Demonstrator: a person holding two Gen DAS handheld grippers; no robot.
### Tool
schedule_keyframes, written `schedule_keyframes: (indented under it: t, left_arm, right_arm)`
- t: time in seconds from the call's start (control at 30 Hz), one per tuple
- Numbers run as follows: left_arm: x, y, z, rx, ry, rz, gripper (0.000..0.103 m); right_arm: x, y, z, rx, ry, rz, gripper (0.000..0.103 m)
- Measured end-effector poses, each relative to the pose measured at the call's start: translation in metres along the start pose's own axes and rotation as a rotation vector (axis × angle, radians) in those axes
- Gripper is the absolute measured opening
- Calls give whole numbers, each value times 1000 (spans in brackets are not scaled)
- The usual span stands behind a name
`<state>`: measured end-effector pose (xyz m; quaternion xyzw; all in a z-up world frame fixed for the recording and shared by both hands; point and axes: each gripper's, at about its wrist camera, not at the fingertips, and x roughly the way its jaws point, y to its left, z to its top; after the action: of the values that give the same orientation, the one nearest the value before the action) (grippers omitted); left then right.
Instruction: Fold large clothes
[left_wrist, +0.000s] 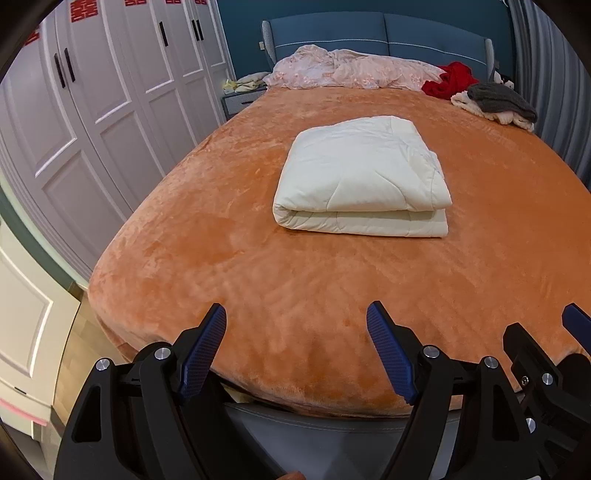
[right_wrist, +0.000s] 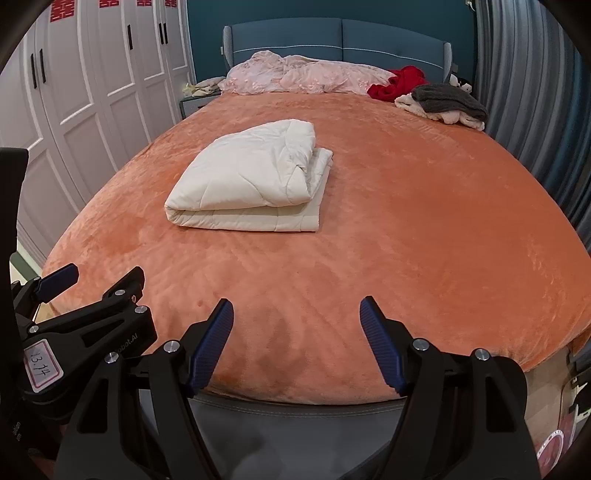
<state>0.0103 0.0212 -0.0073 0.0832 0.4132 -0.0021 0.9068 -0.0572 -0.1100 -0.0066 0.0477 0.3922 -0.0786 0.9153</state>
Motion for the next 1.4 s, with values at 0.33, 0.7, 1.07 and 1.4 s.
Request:
schedule_keyframes:
  t: [0.33, 0.7, 1.07, 1.4]
  left_arm:
    - [-3, 0, 0, -1, -12, 3, 76]
    - [-4, 2, 1, 6, -25, 10, 75]
    - [-1, 4, 2, 6, -24, -2, 74]
    - [2, 3, 0, 11, -24, -15, 73]
  right_arm:
    - [-2, 3, 2, -15, -3, -7, 68]
    - [-2, 6, 1, -15, -3, -10, 68]
    - [-1, 5, 4, -24, -3, -19, 68]
    - [5, 1, 4, -27, 3, -29, 68]
